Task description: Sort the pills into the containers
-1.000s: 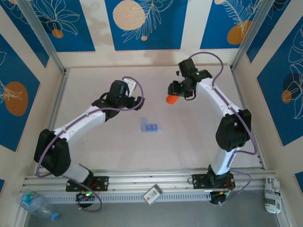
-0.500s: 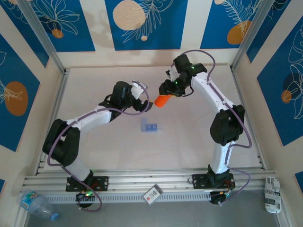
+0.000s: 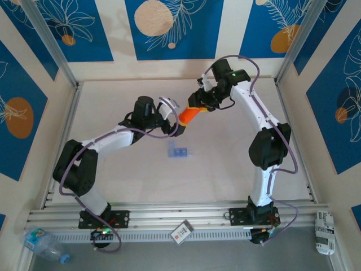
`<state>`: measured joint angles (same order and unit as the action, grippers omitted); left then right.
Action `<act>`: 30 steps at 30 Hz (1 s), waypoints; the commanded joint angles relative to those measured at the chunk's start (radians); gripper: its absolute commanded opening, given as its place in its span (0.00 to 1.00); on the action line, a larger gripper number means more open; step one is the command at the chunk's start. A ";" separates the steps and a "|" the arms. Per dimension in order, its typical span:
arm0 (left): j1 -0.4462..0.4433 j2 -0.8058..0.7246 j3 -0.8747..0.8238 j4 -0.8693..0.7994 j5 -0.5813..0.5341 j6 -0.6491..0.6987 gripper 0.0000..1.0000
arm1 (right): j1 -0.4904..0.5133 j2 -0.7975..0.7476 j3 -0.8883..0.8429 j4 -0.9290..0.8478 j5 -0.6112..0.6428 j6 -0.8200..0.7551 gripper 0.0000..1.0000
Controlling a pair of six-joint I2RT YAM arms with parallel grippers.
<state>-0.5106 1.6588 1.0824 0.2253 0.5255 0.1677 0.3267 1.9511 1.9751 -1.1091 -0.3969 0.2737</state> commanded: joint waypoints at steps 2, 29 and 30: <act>0.009 0.037 0.100 -0.085 0.069 0.037 0.98 | 0.003 0.002 0.026 0.000 -0.129 0.005 0.31; 0.008 0.058 0.050 0.031 0.141 -0.099 0.80 | 0.019 -0.060 -0.107 0.123 -0.215 0.059 0.31; 0.008 0.060 0.051 0.028 0.139 -0.099 0.81 | 0.018 -0.061 -0.106 0.122 -0.215 0.059 0.31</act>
<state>-0.5106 1.6997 1.1374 0.2474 0.6331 0.0711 0.3466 1.9450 1.8755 -0.9974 -0.5587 0.3206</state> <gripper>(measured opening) 0.806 0.516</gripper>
